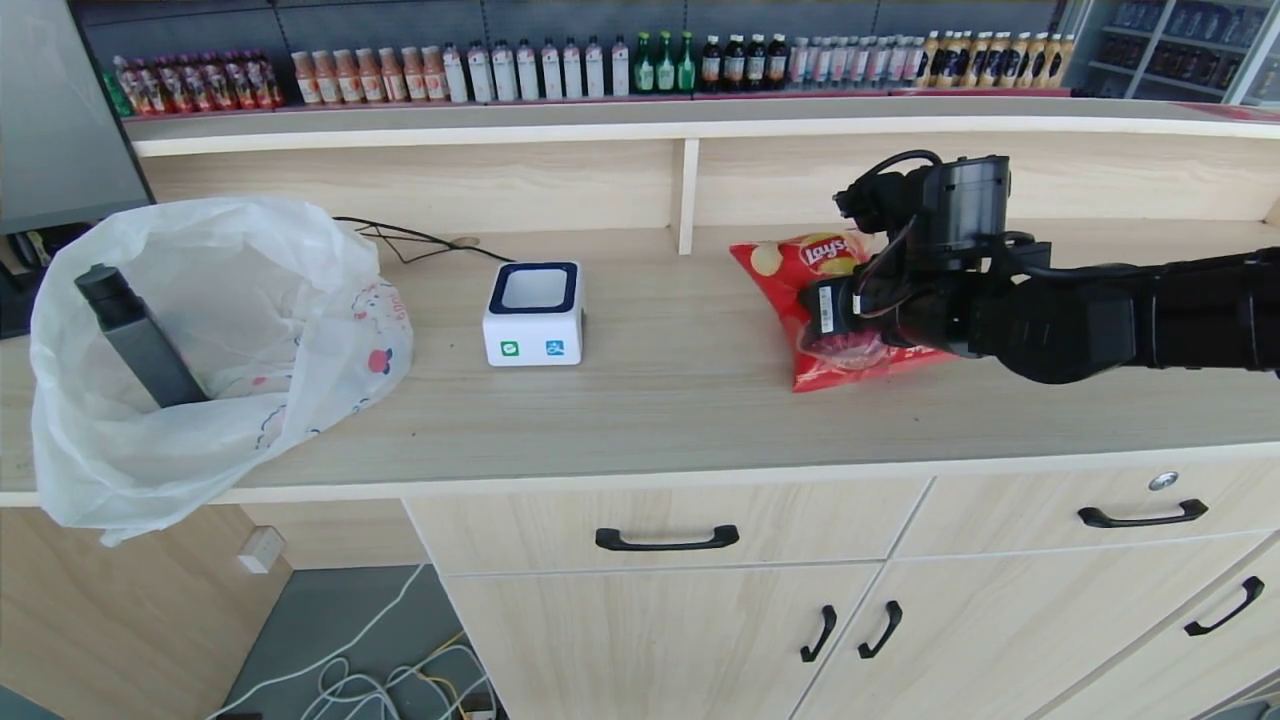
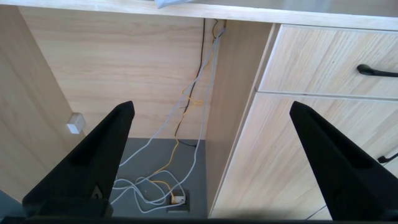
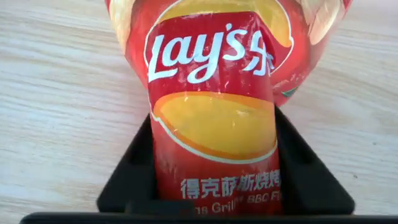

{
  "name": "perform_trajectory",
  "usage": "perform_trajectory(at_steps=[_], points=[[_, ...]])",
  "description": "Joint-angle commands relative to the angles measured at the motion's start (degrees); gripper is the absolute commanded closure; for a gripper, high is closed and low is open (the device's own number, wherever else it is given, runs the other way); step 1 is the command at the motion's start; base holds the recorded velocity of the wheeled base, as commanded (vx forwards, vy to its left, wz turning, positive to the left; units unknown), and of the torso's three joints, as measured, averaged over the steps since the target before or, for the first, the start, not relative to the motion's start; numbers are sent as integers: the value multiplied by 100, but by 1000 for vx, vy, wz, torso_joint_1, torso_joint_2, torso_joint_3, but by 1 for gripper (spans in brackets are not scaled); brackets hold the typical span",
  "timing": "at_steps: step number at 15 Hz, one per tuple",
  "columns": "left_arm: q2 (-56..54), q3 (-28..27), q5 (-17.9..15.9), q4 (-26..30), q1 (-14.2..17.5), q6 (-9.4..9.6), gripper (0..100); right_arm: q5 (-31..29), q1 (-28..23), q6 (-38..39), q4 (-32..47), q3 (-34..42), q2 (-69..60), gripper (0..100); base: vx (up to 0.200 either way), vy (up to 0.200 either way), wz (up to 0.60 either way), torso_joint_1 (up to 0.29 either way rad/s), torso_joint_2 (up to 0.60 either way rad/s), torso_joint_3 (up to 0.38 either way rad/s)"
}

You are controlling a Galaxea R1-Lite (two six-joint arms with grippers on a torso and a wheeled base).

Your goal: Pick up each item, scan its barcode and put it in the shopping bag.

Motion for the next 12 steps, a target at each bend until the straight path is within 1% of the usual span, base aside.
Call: perform_trajectory(at_steps=[1, 12], points=[[0, 0, 1, 0, 0, 0, 0, 19, 2, 0, 54, 30, 24, 100, 0, 0, 0, 0, 0, 0], [0, 0, 1, 0, 0, 0, 0, 45, -25, 9, 71, 56, -257, 100, 0, 0, 0, 0, 0, 0]])
